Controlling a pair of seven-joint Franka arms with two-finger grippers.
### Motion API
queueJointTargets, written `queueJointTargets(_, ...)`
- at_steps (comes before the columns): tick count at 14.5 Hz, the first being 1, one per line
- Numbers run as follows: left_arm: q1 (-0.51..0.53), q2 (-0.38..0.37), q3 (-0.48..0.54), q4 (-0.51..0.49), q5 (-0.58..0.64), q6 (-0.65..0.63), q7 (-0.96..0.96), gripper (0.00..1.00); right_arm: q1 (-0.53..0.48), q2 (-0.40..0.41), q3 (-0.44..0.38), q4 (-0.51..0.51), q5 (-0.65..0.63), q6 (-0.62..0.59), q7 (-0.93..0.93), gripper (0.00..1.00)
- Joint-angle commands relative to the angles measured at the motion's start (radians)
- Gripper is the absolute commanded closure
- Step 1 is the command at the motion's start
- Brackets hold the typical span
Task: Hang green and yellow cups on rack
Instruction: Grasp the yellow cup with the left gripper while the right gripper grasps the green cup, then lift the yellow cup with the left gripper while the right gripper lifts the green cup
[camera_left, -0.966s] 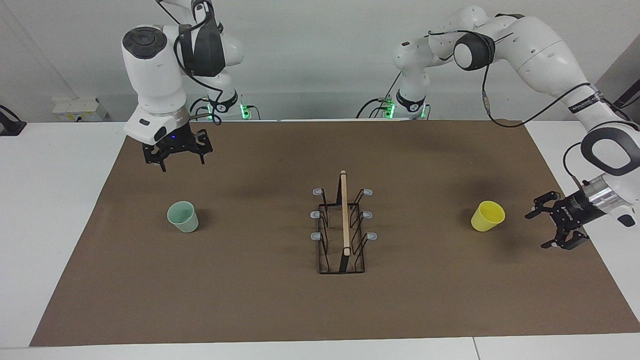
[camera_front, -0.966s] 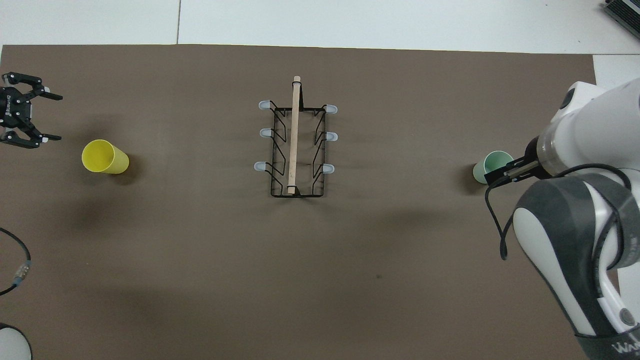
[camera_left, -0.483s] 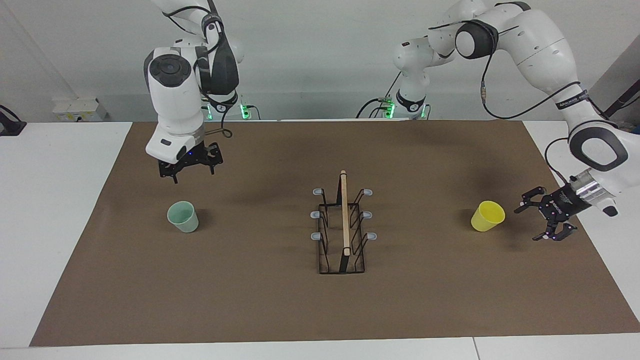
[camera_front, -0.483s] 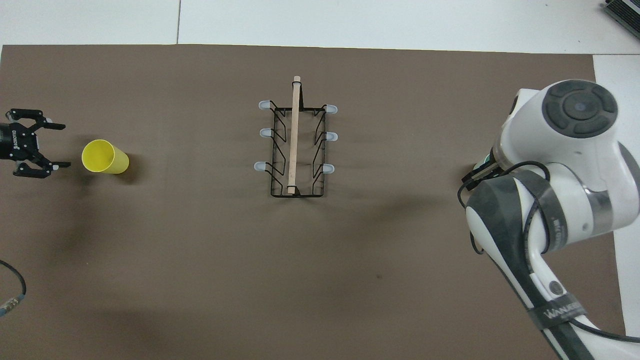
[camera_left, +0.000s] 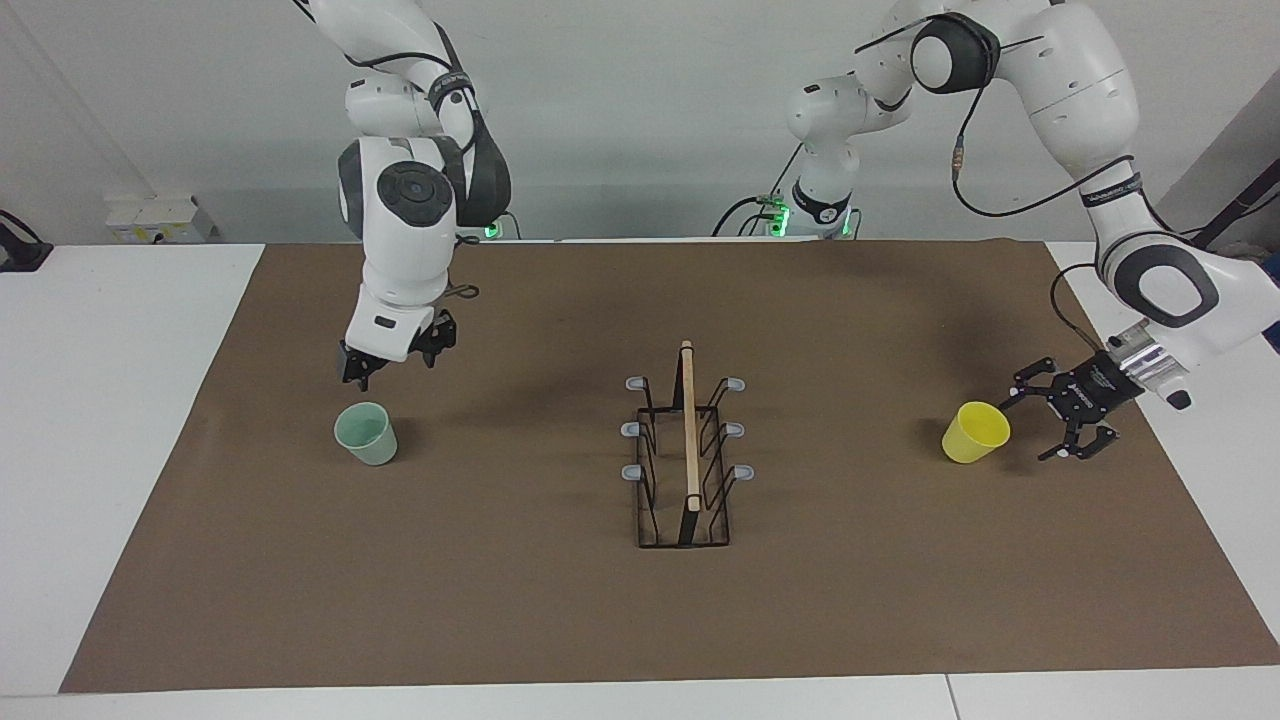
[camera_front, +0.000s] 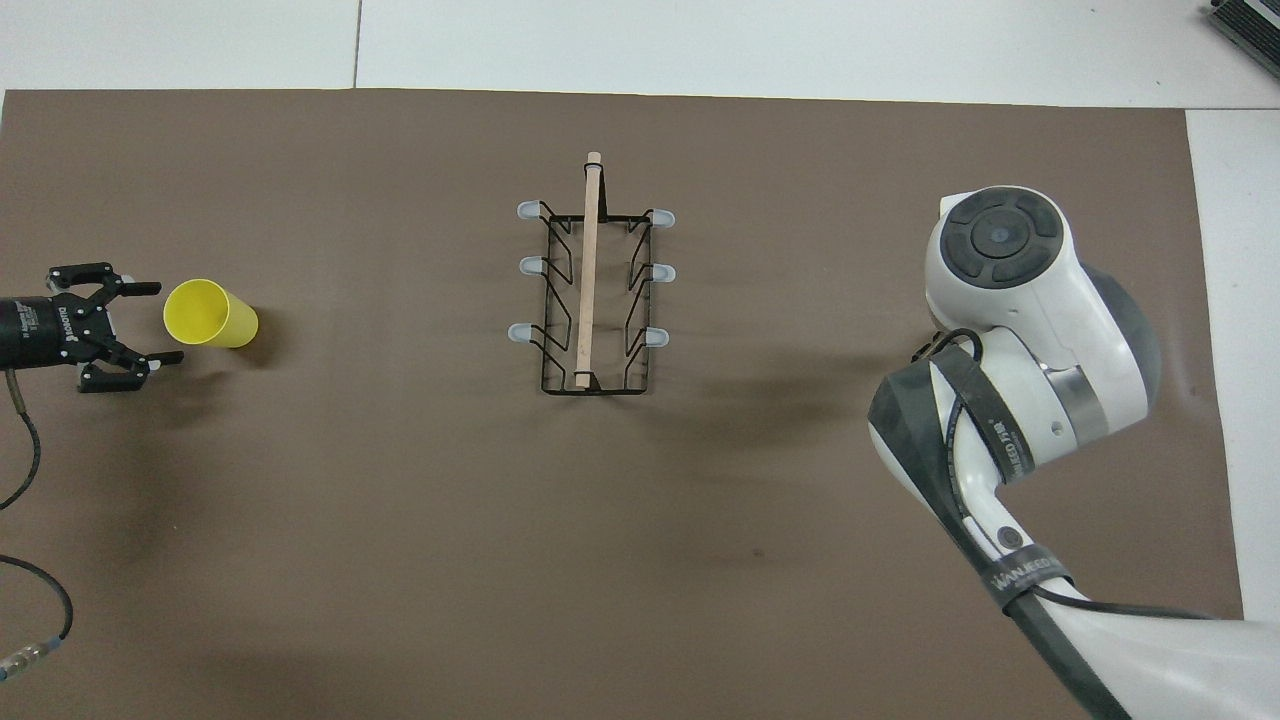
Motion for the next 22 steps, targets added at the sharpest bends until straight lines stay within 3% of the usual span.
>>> queueJointTargets(1, -0.010, -0.067, -0.005, -0.133, -0.124, 0.083, 0.012, 0.00, -0.021, 0.001, 0.001, -0.016, -0.022, 0.033, -0.120, 0.00)
queueJointTargets(6, -0.059, -0.082, -0.008, -0.216, -0.307, 0.195, 0.014, 0.00, -0.013, -0.005, -0.001, -0.034, -0.070, 0.016, -0.263, 0.00)
queueJointTargets(9, -0.104, -0.081, -0.006, -0.231, -0.376, 0.228, 0.015, 0.00, 0.002, 0.040, 0.004, -0.037, -0.195, 0.048, -0.275, 0.00)
queueJointTargets(14, -0.130, -0.081, -0.006, -0.233, -0.379, 0.243, 0.017, 0.00, 0.085, 0.183, 0.002, 0.036, -0.274, 0.053, -0.268, 0.00)
queueJointTargets(18, -0.152, -0.079, -0.008, -0.230, -0.378, 0.245, 0.064, 0.00, 0.091, 0.214, 0.002, 0.016, -0.335, 0.056, -0.266, 0.00)
queueJointTargets(19, -0.159, -0.076, -0.006, -0.228, -0.378, 0.248, 0.066, 0.05, 0.090, 0.229, 0.002, 0.012, -0.367, 0.053, -0.269, 0.00)
queueJointTargets(20, -0.158, -0.076, -0.006, -0.225, -0.376, 0.251, 0.077, 0.25, 0.090, 0.232, 0.002, 0.001, -0.398, 0.051, -0.277, 0.00)
queueJointTargets(22, -0.152, -0.079, -0.005, -0.222, -0.371, 0.248, 0.133, 0.87, 0.087, 0.237, 0.002, -0.016, -0.430, 0.045, -0.330, 0.00)
